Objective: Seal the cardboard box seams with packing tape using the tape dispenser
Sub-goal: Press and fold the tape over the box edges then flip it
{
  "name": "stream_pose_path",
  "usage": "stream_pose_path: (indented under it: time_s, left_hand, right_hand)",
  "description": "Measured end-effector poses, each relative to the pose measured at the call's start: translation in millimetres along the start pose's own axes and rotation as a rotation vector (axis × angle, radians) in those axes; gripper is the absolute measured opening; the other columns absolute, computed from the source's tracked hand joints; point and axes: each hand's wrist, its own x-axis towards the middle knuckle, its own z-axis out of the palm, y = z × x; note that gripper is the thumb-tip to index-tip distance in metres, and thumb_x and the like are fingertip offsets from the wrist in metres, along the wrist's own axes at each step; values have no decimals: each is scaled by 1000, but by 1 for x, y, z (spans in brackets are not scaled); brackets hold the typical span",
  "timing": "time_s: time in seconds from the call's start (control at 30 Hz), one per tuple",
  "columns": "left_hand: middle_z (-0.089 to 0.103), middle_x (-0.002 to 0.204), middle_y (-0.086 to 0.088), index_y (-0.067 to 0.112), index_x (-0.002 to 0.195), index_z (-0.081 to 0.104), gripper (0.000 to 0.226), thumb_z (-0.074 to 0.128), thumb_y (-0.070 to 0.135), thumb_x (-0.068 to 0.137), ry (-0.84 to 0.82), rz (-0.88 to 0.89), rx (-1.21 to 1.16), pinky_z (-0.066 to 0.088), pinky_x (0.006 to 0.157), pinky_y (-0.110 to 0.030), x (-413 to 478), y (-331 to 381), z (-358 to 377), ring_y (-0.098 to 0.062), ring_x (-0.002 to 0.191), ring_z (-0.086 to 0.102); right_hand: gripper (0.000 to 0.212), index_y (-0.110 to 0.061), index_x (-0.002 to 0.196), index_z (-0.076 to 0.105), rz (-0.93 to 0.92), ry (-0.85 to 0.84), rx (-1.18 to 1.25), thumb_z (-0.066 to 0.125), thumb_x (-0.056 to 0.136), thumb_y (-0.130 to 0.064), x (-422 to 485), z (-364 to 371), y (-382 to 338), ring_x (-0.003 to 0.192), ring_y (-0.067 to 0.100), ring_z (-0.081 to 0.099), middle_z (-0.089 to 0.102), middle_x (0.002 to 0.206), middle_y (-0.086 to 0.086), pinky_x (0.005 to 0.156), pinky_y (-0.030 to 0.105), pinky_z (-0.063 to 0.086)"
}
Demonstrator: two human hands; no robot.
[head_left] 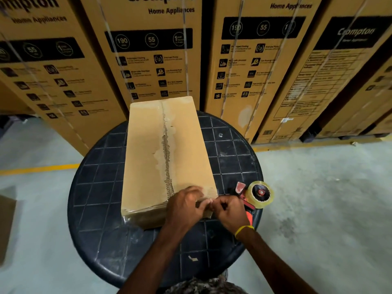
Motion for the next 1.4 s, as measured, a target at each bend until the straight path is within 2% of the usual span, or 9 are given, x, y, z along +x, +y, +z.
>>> stream_pose_path:
  time_s: [0.23, 0.33, 0.4, 0.47, 0.6, 0.77, 0.93, 1.23, 1.4]
  left_hand:
    - [75, 118, -12, 8, 106, 80, 53, 94, 40, 66, -18, 73, 4, 58, 96, -42, 7, -28, 12, -24, 113, 72]
    - [75, 118, -11, 9, 106, 80, 54, 94, 43, 65, -35, 153, 57, 62, 89, -43, 9, -32, 12, -23, 111, 72]
    - [74, 121, -9, 10, 110, 79, 57, 95, 41, 65, -58, 195, 70, 61, 91, -42, 9, -37, 15, -22, 113, 71]
    - [73, 124, -8, 10, 113, 77, 60, 96, 37, 64, -69, 197, 66, 57, 98, -40, 8, -41, 15, -21, 116, 70]
    - [70, 129, -10, 9, 118, 76, 58, 93, 31, 67, -114, 182, 34, 50, 106, -41, 9, -40, 15, -25, 121, 67]
    - [43, 160, -5, 12, 150, 48, 63, 65, 39, 95, -162, 198, 176, 8, 127, -34, 4, -41, 4, -25, 153, 28]
    - [76, 120, 4, 19, 111, 80, 60, 44, 61, 86, -53, 152, 235, 55, 98, -32, -20, -66, -10, -20, 121, 67]
    - [73, 127, -1, 20, 115, 77, 44, 63, 48, 84, -49, 170, 165, 65, 78, -40, -21, -79, -10, -24, 120, 68]
    - [65, 139, -3, 16, 128, 71, 65, 81, 53, 76, -44, 184, 123, 54, 104, -38, -26, -87, -15, -21, 134, 56]
  right_hand:
    - [46, -21, 80, 79, -250, 33, -281, 49, 95, -52, 2, -6, 4, 65, 14, 69, 78, 75, -4, 66, 25, 45]
    - [82, -14, 59, 70, -136, 27, -444, 34, 88, -82, 3, -11, 11, 53, 20, 61, 69, 56, 0, 63, 31, 47]
    - [74, -15, 58, 65, -6, -10, -510, 51, 76, -86, 10, -24, 12, 53, 22, 60, 64, 53, 0, 58, 32, 50]
    - [50, -25, 77, 63, -23, -55, -514, 75, 67, -73, 19, -35, 9, 68, 16, 62, 65, 74, -4, 62, 26, 51]
    - [84, -26, 134, 61, -328, -136, -374, 84, 63, -65, 29, -34, -9, 122, 10, 50, 56, 136, -4, 106, 28, 39]
    - [62, -25, 128, 70, -581, -54, -405, 59, 85, -69, 36, -7, -6, 130, 27, 46, 59, 144, -4, 110, 39, 43]
    - [63, -26, 126, 72, -582, -43, -394, 51, 89, -72, 34, -4, -4, 130, 29, 44, 58, 143, -9, 110, 35, 39]
    - [76, -25, 109, 79, -578, -119, -673, 45, 79, -86, 38, 9, -50, 132, 29, 57, 72, 128, -6, 109, 56, 40]
    - [61, -15, 123, 73, -631, -276, -590, 55, 89, -64, 40, 26, -38, 139, 37, 49, 65, 139, 5, 106, 57, 48]
